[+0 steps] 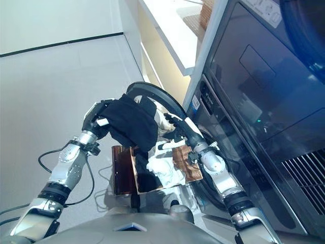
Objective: Pick up the clothes and place them into the washing machine
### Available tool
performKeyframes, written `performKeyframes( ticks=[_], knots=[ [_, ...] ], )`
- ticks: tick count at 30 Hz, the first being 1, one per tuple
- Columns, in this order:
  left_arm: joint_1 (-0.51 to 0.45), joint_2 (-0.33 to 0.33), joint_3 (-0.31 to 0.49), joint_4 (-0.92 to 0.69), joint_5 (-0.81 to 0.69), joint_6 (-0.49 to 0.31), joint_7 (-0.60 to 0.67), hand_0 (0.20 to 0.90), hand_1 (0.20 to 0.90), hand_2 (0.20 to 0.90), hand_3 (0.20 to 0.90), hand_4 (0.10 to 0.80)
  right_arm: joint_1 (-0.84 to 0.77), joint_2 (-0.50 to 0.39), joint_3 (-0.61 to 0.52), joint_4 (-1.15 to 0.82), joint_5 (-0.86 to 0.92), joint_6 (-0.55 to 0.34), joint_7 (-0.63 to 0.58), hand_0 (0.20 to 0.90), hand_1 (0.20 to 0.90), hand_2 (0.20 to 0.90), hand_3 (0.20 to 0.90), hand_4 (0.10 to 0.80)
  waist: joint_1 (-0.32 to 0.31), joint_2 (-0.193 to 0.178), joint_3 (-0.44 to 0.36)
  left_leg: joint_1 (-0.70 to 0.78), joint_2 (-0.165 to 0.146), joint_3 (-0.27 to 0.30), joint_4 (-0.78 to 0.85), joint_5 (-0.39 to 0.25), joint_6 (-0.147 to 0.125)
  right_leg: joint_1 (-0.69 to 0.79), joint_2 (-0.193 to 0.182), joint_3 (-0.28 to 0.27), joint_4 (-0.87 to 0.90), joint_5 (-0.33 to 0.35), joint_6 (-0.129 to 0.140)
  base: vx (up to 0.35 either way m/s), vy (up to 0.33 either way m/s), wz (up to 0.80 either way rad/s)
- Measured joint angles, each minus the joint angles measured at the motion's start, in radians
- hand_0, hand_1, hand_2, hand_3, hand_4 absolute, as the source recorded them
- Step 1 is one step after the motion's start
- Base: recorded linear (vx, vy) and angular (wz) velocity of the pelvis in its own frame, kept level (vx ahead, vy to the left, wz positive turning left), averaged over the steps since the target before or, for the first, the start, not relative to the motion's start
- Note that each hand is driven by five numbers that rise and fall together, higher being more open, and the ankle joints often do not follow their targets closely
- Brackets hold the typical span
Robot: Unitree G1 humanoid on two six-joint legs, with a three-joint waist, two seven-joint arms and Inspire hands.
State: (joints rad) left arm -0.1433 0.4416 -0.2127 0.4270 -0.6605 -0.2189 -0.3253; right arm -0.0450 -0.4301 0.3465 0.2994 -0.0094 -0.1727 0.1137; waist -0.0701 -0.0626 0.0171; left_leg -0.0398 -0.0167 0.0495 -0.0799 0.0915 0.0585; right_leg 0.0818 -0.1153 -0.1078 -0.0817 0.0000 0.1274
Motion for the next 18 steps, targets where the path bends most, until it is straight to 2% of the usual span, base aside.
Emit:
performKeyframes(
  ticks=[5, 14, 18],
  knots=[
    [-0.003, -0.002, -0.015, 0.008, -0.082, 0.037, -0.06, 0.2, 0.2, 0.2, 0.2, 0.3, -0.028, 0.015, 0.006, 0.045, 0.091, -0.001, 0.044, 0.9, 0.9, 0.9, 0.9, 0.8, 0.0, 0.0, -0.001, 0.001, 0.0, 0.001, 0.0, 0.0, 0.0, 0.001, 0.0, 0.001, 0.0, 0.0, 0.0, 0.0, 0.0, 0.0],
    [-0.03, -0.002, -0.099, 0.038, -0.13, 0.107, -0.154, 0.2, 0.2, 0.2, 0.2, 0.3, -0.071, 0.051, 0.014, 0.157, 0.274, 0.001, 0.107, 0.9, 0.9, 0.9, 0.9, 0.8, 0.002, 0.004, -0.004, 0.001, 0.0, 0.001, 0.0, 0.0, 0.0, 0.001, 0.0, 0.001, 0.0, 0.0, 0.0, 0.0, 0.0, 0.0],
    [-0.042, -0.003, -0.116, 0.051, -0.134, 0.111, -0.175, 0.2, 0.2, 0.2, 0.2, 0.3, -0.072, 0.06, 0.015, 0.171, 0.322, 0.002, 0.126, 0.9, 0.9, 0.9, 0.9, 0.8, 0.001, 0.005, -0.004, 0.001, 0.0, 0.001, 0.0, 0.0, 0.0, 0.001, 0.0, 0.001, 0.0, 0.0, 0.0, 0.0, 0.0, 0.0]
  ],
)
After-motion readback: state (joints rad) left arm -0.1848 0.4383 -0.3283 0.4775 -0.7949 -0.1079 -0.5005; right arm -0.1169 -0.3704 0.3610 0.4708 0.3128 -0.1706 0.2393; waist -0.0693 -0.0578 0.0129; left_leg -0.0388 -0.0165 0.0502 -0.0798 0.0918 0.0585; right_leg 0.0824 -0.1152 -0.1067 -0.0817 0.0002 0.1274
